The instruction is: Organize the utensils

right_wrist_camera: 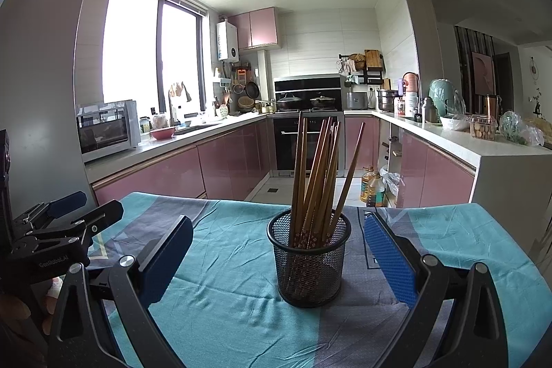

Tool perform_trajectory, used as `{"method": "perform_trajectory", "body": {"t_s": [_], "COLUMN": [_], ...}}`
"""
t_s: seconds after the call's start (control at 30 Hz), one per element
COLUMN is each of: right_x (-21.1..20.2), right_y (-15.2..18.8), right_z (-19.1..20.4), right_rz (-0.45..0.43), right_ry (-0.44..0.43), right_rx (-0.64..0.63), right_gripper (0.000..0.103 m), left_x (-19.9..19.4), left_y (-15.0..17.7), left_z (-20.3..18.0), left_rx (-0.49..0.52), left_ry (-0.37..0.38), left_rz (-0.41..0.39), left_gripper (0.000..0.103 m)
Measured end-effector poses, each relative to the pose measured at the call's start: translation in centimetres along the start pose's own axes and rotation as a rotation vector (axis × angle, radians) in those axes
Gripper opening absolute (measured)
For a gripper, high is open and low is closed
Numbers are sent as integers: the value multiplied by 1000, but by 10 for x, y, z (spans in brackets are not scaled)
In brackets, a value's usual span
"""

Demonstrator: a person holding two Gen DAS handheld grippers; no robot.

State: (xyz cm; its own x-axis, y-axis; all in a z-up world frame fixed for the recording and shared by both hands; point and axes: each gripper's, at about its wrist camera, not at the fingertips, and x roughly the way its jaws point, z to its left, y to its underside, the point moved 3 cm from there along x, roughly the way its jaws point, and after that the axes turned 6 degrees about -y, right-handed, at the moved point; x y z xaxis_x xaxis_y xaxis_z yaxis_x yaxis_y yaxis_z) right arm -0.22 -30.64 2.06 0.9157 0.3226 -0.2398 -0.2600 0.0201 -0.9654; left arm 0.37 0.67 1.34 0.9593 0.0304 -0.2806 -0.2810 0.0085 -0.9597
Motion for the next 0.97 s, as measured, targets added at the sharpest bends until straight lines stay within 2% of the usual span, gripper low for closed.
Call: {"method": "perform_trajectory", "body": {"t_s": [0.67,0.97], "right_x": [2,1], "right_y": [8,9], "right_z": [-7,-10], "right_rz": [38,44], "right_ry": [1,-1], "right_rx": [15,18], "right_gripper": [96,96], "left_x": [1,10], "left_y": [8,6], "left_z": [-5,-4], "left_rx": [14,9], "left_ry": [0,-12], "left_rz": [23,70], "left_gripper": [97,97]}}
